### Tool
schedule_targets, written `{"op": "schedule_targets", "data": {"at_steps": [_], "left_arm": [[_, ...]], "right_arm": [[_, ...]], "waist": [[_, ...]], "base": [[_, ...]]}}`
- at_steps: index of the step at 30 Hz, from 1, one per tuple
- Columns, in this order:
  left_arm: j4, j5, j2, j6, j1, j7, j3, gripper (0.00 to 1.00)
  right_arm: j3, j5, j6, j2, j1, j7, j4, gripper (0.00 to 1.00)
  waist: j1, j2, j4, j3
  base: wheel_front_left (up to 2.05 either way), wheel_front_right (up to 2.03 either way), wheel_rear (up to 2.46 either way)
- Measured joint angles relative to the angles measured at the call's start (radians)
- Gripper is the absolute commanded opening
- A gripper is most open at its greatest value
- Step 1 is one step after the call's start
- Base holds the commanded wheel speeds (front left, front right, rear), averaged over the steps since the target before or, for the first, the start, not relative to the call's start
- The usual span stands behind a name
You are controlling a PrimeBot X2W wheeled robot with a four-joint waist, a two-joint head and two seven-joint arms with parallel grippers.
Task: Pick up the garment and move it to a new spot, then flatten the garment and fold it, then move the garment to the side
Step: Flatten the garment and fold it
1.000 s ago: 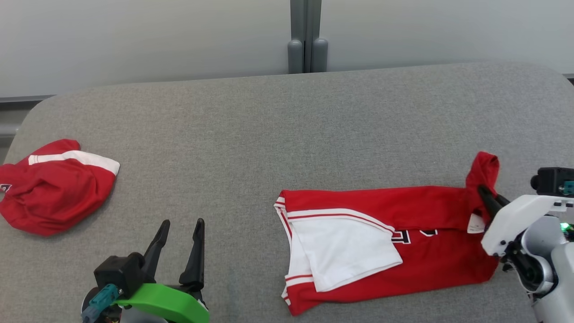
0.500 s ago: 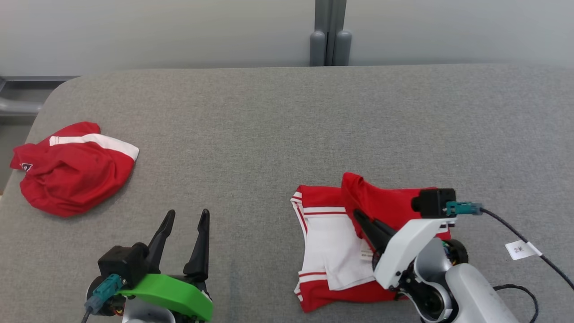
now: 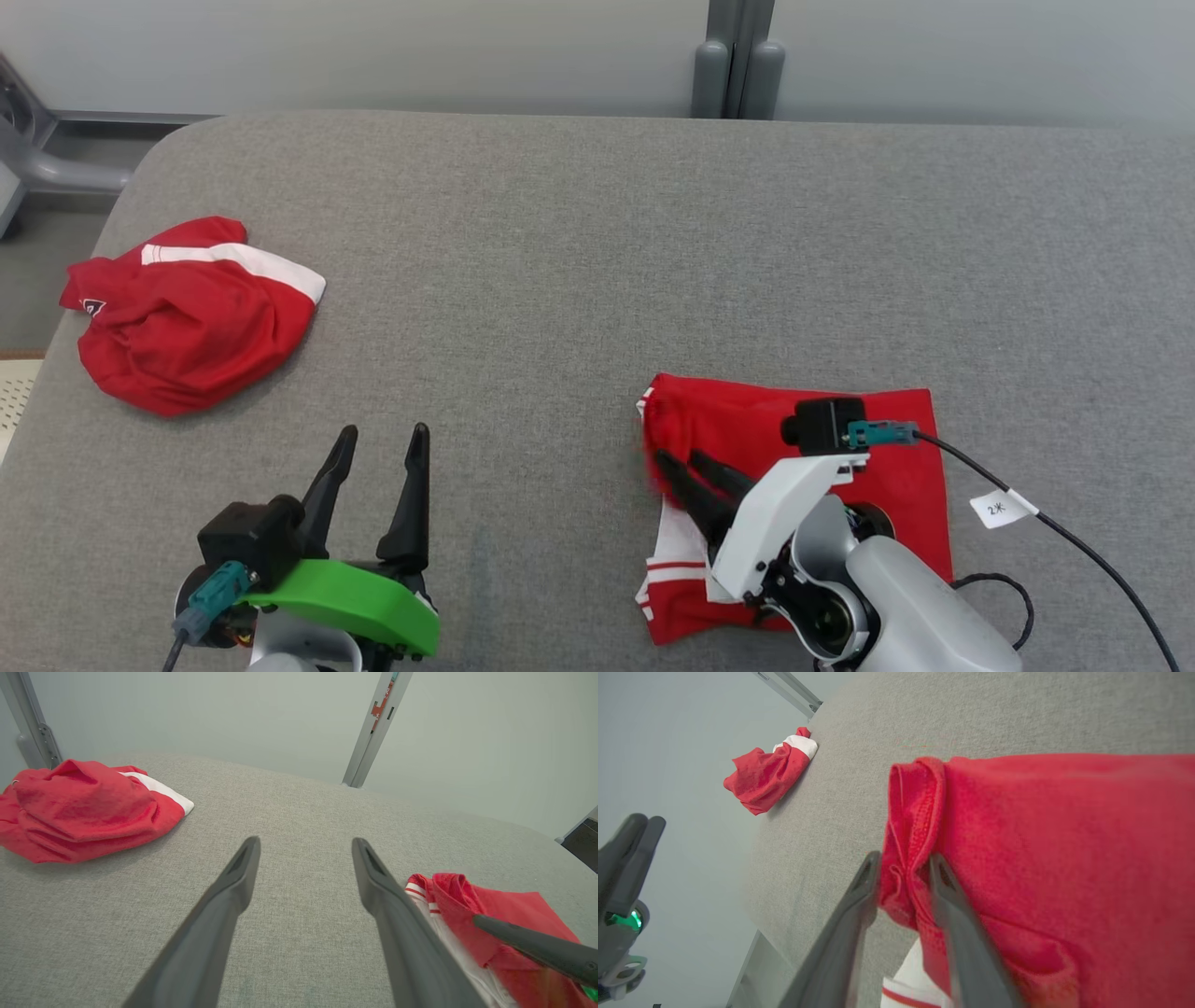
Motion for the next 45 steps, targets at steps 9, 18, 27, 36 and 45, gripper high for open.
{"op": "schedule_targets", "data": {"at_steps": [9, 18, 27, 36, 45], "left_arm": [[0.012, -0.003, -0.011, -0.003, -0.002, -0.008, -0.004, 1.0], [0.025, -0.006, -0.023, -0.004, -0.002, -0.018, -0.014, 1.0], [0.033, -0.006, -0.025, -0.008, 0.001, -0.021, -0.024, 1.0], [0.038, -0.012, -0.023, -0.011, 0.011, -0.023, -0.03, 1.0], [0.039, -0.013, -0.018, -0.011, 0.012, -0.021, -0.031, 1.0]], "right_arm": [[0.059, 0.05, 0.0, 0.001, -0.059, -0.115, 0.012, 1.0], [-0.088, -0.184, 0.0, -0.07, -0.071, -0.283, 0.002, 1.0], [-0.192, -0.359, 0.0, -0.088, 0.03, -0.306, -0.027, 1.0], [-0.08, -0.419, 0.0, -0.055, 0.116, -0.27, 0.008, 0.0], [0.128, -0.368, 0.0, -0.01, 0.071, -0.279, 0.18, 0.0]], "waist": [[0.0, 0.0, -0.011, -0.006], [0.0, 0.0, -0.031, -0.031], [0.0, 0.0, -0.039, -0.062], [0.0, 0.0, -0.012, -0.075], [0.0, 0.0, 0.025, -0.074]], "base": [[0.0, 0.0, 0.0], [0.0, 0.0, 0.0], [0.0, 0.0, 0.0], [0.0, 0.0, 0.0], [0.0, 0.0, 0.0]]}}
